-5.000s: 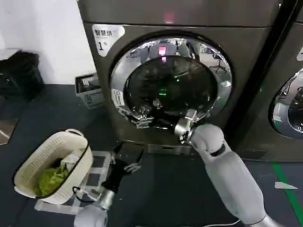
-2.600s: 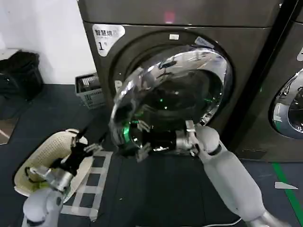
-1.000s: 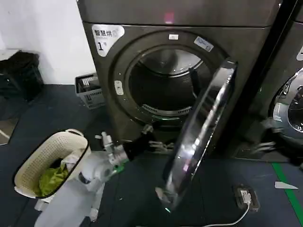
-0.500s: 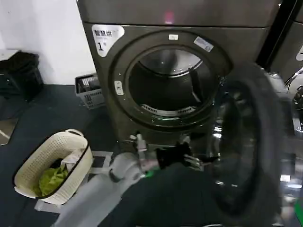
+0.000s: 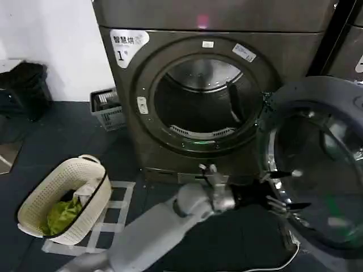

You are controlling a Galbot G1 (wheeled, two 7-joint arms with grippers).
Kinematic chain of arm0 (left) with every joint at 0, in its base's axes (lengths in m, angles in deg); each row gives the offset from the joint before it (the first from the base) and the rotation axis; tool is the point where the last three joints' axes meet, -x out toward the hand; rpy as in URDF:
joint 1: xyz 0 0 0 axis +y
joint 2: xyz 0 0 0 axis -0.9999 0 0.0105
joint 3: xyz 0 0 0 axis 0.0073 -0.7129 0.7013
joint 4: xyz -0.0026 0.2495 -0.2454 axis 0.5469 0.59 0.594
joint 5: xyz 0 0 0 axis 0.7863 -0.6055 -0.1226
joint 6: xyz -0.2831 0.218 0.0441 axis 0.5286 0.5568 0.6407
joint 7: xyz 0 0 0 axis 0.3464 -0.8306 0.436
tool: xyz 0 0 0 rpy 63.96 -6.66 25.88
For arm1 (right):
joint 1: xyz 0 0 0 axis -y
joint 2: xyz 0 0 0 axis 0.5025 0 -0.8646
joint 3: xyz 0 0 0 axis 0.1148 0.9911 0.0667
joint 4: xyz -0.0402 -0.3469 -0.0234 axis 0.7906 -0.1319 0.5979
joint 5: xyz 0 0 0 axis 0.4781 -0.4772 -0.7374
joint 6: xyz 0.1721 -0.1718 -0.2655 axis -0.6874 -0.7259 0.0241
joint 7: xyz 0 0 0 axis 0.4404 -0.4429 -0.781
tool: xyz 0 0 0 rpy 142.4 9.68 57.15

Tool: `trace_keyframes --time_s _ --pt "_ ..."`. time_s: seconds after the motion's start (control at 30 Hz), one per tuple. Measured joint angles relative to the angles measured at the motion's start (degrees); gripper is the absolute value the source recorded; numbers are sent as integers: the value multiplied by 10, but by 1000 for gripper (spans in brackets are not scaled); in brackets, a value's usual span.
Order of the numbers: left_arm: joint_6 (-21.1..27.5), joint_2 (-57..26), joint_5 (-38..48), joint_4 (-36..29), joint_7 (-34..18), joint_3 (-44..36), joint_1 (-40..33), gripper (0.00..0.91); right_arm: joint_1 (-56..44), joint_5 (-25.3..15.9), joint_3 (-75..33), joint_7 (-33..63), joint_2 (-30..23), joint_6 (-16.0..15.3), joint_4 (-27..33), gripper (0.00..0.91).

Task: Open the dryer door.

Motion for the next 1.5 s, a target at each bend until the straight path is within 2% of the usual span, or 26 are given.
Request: trace_keyframes --time_s 0.13,0.47,0.6,0.83,1.13,1.5 --pt "-17 30 -11 34 -14 -17 -18 907 -11 -4 -37 -2 9 -1 20 907" --pt "-43 104 -66 120 -52 -37 -50 907 -34 -1 -87 -10 19 2 25 907" --pt "-60 103 -100 149 -59 -36 -56 907 -38 -1 -96 -11 23 2 30 907" --pt "-76 103 -108 194 -68 -28 -72 907 -36 -1 -98 -11 26 3 31 907" --pt "-92 103 -104 235 -70 -26 -91 907 -41 0 -102 -12 29 4 30 907" --pt "-101 103 -102 236 -69 -25 -95 907 -51 6 -116 -13 32 5 33 907"
